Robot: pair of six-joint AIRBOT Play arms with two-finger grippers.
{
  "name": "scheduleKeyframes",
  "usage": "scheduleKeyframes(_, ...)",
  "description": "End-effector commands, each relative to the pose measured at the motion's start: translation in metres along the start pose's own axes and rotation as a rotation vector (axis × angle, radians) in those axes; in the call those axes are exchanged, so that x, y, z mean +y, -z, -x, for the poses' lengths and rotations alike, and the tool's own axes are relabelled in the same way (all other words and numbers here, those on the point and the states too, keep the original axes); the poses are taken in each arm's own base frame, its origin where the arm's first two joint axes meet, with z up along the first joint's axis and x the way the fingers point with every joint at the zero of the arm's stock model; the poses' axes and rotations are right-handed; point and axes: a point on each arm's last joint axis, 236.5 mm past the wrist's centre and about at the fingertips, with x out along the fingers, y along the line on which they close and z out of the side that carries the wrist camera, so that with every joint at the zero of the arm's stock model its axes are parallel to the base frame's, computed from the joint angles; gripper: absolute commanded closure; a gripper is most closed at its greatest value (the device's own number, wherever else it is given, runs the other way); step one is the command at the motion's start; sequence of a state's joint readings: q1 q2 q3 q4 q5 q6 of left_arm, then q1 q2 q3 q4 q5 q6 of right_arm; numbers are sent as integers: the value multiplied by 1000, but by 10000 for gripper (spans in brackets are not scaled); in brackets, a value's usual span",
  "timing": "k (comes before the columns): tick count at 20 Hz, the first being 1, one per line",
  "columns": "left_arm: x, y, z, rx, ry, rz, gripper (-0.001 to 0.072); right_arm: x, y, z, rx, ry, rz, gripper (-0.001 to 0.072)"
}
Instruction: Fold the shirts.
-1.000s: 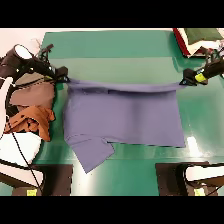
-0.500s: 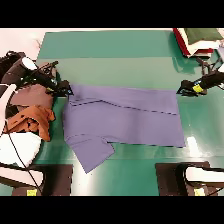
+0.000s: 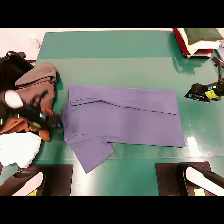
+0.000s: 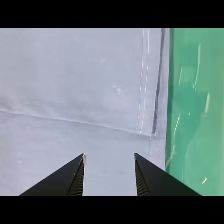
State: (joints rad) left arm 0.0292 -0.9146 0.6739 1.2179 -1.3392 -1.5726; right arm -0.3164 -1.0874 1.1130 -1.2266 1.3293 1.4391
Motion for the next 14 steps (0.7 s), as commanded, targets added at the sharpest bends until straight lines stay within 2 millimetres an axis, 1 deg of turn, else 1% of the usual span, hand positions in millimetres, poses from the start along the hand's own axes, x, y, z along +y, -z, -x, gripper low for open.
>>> scheduleKeyframes(1,-18,60,-37,61,151,105,209,7,8,5,-33,-25,-11,347)
scheduleKeyframes(3,-25,72,-51,91,206,143,209,8,8,6,-36,-28,-8,347)
scheduleKeyframes(5,-34,74,-58,84,264,164,209,10,8,6,-36,-34,-9,347)
scheduleKeyframes(7,-32,71,-64,61,264,177,209,14,6,6,-41,-51,-13,347)
scheduleKeyframes(9,-36,65,-65,35,289,198,209,14,6,6,-41,-51,-13,347)
scheduleKeyframes(11,-35,49,-65,-34,294,202,211,14,7,6,-40,-51,-13,347)
scheduleKeyframes(12,-34,43,-65,-57,292,205,284,14,8,6,-34,-52,-13,347)
scheduleKeyframes(13,-34,41,-64,-66,293,206,446,14,11,6,-22,-53,-13,347)
scheduleKeyframes(14,-36,40,-64,-68,302,207,472,14,15,6,-4,-51,-11,347)
